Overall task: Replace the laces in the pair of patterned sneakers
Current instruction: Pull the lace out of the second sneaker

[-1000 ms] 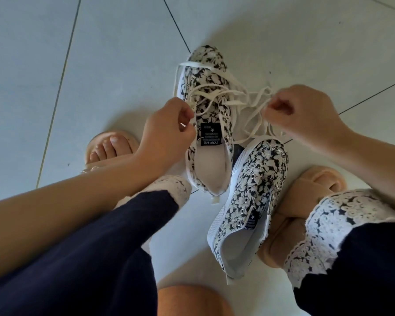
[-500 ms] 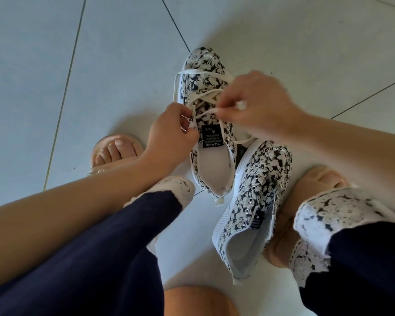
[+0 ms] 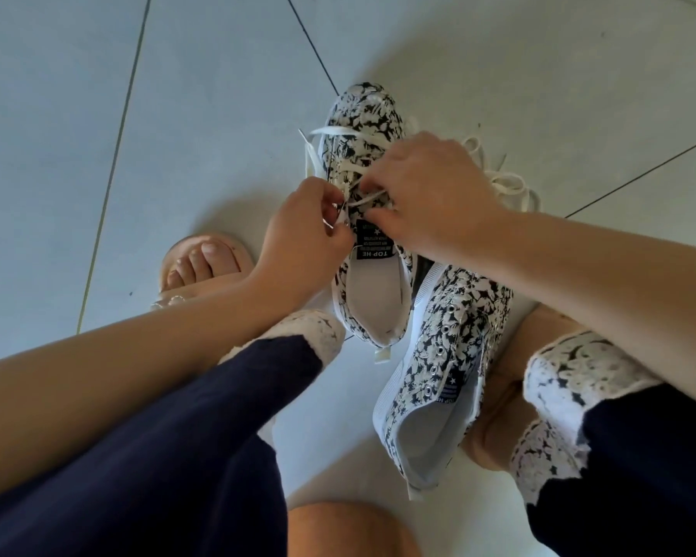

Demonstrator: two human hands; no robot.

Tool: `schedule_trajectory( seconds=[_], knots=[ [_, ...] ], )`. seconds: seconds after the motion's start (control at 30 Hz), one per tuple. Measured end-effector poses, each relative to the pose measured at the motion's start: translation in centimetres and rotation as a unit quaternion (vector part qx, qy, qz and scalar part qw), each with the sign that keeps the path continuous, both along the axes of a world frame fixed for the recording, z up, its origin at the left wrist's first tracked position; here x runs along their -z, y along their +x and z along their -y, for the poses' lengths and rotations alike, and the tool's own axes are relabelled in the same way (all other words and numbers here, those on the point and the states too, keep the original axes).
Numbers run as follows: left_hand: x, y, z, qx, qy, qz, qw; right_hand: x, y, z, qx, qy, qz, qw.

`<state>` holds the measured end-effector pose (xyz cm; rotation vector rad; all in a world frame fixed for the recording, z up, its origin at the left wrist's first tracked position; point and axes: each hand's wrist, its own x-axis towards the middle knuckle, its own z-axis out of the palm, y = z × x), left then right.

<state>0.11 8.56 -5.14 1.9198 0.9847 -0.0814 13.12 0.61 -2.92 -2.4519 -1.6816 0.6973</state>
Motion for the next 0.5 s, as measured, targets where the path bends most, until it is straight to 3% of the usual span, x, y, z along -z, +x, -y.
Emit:
schedule_trajectory(
  seconds=[0.07,0.13,0.2,0.33,0.43,0.5],
  knots=[
    [0.0,0.0,-0.1,0.002,0.000,-0.002,1.000,0.6,-0.7,-0.8,-0.051,-0.012,0.040,0.998],
    [-0.1,-0.2,-0.2,0.005,0.001,0.000,1.000,0.3,0.1,-0.4,-0.035,-0.001,0.000,0.999],
    [-0.1,-0.4,-0.2,0.006,-0.003,0.000,1.000,-0.5,2.2,0.7,0.049,0.003,-0.037,0.998],
    [-0.2,-0.5,-0.4,0.010,-0.004,0.000,1.000,-0.6,8.6,3.7,0.204,-0.074,0.040,0.975],
    [-0.4,-0.4,-0.5,0.013,-0.003,0.004,1.000,-0.2,9.1,4.9,0.138,-0.154,0.020,0.978],
    [-0.4,-0.5,-0.5,0.014,0.001,0.001,1.000,-0.1,7.7,4.3,0.088,-0.127,-0.010,0.988]
  ],
)
